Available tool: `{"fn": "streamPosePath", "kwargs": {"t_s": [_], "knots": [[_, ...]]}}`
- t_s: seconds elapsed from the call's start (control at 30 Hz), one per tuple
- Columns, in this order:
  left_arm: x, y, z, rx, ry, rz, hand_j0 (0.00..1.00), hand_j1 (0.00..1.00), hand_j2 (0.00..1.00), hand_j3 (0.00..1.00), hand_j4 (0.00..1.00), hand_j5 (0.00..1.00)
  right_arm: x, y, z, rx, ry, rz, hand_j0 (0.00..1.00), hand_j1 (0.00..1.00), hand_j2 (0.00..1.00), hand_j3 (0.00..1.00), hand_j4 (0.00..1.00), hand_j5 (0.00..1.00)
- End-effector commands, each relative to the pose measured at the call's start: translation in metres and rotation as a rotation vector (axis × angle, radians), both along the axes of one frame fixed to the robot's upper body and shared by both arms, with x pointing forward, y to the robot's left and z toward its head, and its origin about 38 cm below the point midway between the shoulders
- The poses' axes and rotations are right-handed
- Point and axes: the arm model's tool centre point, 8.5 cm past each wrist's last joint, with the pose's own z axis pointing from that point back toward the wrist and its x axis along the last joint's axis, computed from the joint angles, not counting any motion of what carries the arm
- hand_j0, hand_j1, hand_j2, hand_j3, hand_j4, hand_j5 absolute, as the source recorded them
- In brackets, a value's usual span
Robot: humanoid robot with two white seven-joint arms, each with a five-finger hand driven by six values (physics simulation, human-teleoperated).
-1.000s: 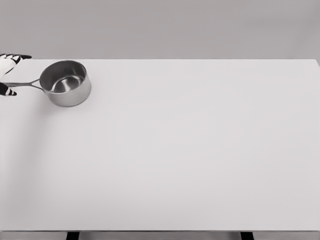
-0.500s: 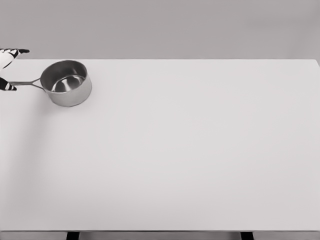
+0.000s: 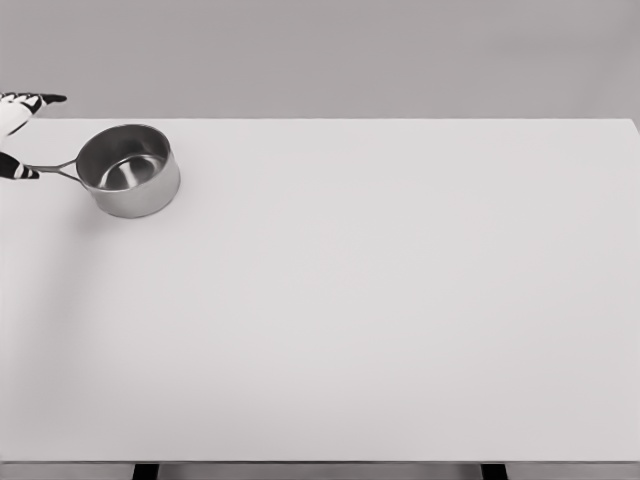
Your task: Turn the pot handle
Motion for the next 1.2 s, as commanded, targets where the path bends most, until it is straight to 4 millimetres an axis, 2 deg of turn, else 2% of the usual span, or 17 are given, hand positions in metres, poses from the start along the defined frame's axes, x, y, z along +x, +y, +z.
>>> {"fn": "streamPosePath", "kwargs": {"t_s": [0.0, 0.13, 0.23, 0.3, 0.4, 0.47, 0.6, 0.63, 0.73, 0.87, 0.97, 1.07, 1.17], "knots": [[-0.002, 0.003, 0.007, -0.015, -0.021, -0.015, 1.00, 1.00, 1.00, 1.00, 1.00, 1.00, 0.000, 0.000, 0.000, 0.000, 0.000, 0.000, 1.00, 1.00, 1.00, 1.00, 1.00, 1.00], [-0.008, 0.007, 0.005, -0.021, -0.019, -0.025, 1.00, 1.00, 1.00, 1.00, 1.00, 1.00, 0.000, 0.000, 0.000, 0.000, 0.000, 0.000, 1.00, 1.00, 1.00, 1.00, 1.00, 1.00], [-0.017, 0.011, 0.015, -0.035, -0.046, -0.054, 1.00, 1.00, 1.00, 1.00, 1.00, 1.00, 0.000, 0.000, 0.000, 0.000, 0.000, 0.000, 1.00, 1.00, 1.00, 1.00, 1.00, 1.00], [-0.025, 0.013, 0.026, -0.066, -0.078, -0.080, 1.00, 1.00, 1.00, 1.00, 1.00, 1.00, 0.000, 0.000, 0.000, 0.000, 0.000, 0.000, 1.00, 1.00, 1.00, 1.00, 1.00, 1.00], [-0.045, 0.025, 0.059, -0.133, -0.183, -0.093, 1.00, 1.00, 1.00, 1.00, 1.00, 1.00, 0.000, 0.000, 0.000, 0.000, -0.001, 0.000, 1.00, 1.00, 1.00, 1.00, 1.00, 1.00], [-0.055, 0.027, 0.070, -0.206, -0.223, -0.113, 1.00, 1.00, 1.00, 1.00, 1.00, 1.00, 0.000, 0.000, 0.000, 0.000, 0.000, 0.000, 1.00, 1.00, 1.00, 1.00, 1.00, 1.00], [-0.075, -0.018, 0.076, -0.302, -0.272, -0.272, 1.00, 1.00, 1.00, 1.00, 1.00, 1.00, 0.000, 0.000, 0.000, 0.000, 0.000, 0.000, 1.00, 1.00, 1.00, 1.00, 1.00, 1.00], [-0.085, -0.039, 0.077, -0.314, -0.282, -0.339, 1.00, 1.00, 1.00, 1.00, 1.00, 1.00, 0.000, 0.000, 0.000, 0.000, 0.000, 0.000, 1.00, 1.00, 1.00, 1.00, 1.00, 1.00], [-0.109, -0.079, 0.074, -0.306, -0.276, -0.461, 1.00, 1.00, 1.00, 1.00, 1.00, 1.00, 0.000, 0.000, 0.000, 0.000, 0.000, 0.000, 1.00, 1.00, 1.00, 1.00, 1.00, 1.00], [-0.135, -0.107, 0.065, -0.312, -0.253, -0.550, 1.00, 1.00, 1.00, 1.00, 1.00, 1.00, 0.000, 0.000, 0.000, 0.000, -0.001, 0.000, 1.00, 1.00, 1.00, 1.00, 1.00, 1.00], [-0.154, -0.112, 0.031, -0.319, -0.150, -0.551, 1.00, 1.00, 1.00, 1.00, 1.00, 1.00, 0.000, 0.000, 0.000, 0.000, -0.001, 0.000, 1.00, 1.00, 1.00, 1.00, 1.00, 1.00], [-0.161, -0.112, 0.016, -0.318, -0.098, -0.547, 1.00, 1.00, 1.00, 1.00, 1.00, 1.00, 0.000, 0.000, 0.000, 0.000, 0.000, 0.000, 1.00, 1.00, 1.00, 1.00, 1.00, 1.00], [-0.162, -0.112, 0.014, -0.300, -0.094, -0.545, 1.00, 1.00, 1.00, 1.00, 1.00, 1.00, 0.000, 0.000, 0.000, 0.000, 0.000, 0.000, 1.00, 1.00, 1.00, 1.00, 1.00, 1.00]]}}
